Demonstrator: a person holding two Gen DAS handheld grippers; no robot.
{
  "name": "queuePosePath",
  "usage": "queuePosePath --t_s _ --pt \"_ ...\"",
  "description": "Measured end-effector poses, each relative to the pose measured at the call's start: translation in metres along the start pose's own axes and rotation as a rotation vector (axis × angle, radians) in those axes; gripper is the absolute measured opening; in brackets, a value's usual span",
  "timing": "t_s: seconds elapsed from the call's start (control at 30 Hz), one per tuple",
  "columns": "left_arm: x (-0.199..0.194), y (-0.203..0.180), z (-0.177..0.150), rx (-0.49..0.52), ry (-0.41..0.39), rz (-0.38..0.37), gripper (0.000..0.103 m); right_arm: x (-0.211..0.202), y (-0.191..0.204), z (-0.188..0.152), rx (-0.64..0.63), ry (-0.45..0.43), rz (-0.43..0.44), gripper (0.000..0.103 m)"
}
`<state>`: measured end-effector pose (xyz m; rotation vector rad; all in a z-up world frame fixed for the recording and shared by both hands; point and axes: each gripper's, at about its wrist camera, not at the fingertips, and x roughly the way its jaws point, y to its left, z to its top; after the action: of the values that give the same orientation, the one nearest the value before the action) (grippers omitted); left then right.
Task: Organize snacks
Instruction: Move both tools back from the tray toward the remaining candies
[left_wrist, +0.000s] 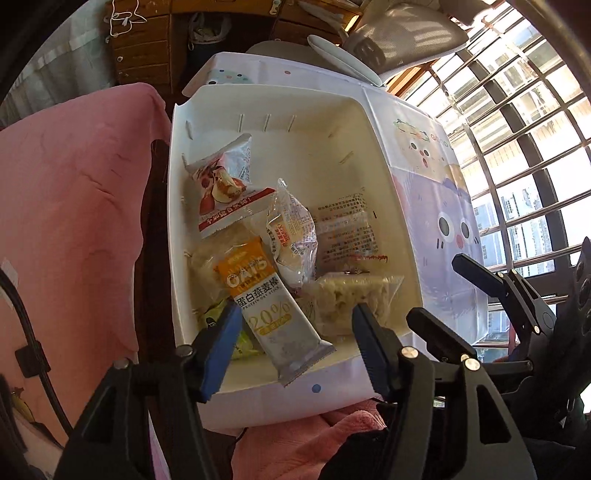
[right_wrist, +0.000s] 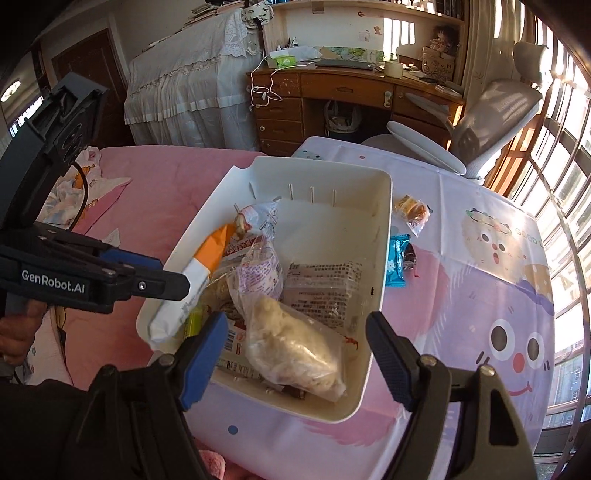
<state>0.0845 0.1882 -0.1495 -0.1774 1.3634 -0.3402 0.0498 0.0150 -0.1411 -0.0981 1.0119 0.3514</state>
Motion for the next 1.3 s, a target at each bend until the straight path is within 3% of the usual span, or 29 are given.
queuePosePath --t_s 0.37,0.67,1.3 --pt "-0.001 -0.017 -0.003 0.002 -0.031 0.002 0.075 -0.004 -0.019 -0.005 0.046 0.019 -0.012 0.080" --pt "0.000 -0.052 0.000 -0.032 -0.087 0.017 0.075 -0.007 -0.059 -0.011 0.080 0.024 0.003 0.080" --pt "0.024 -0.184 -0.024 -0.356 -0.276 0.028 0.075 -0.021 -0.220 -0.042 0.026 0.129 0.101 0.080"
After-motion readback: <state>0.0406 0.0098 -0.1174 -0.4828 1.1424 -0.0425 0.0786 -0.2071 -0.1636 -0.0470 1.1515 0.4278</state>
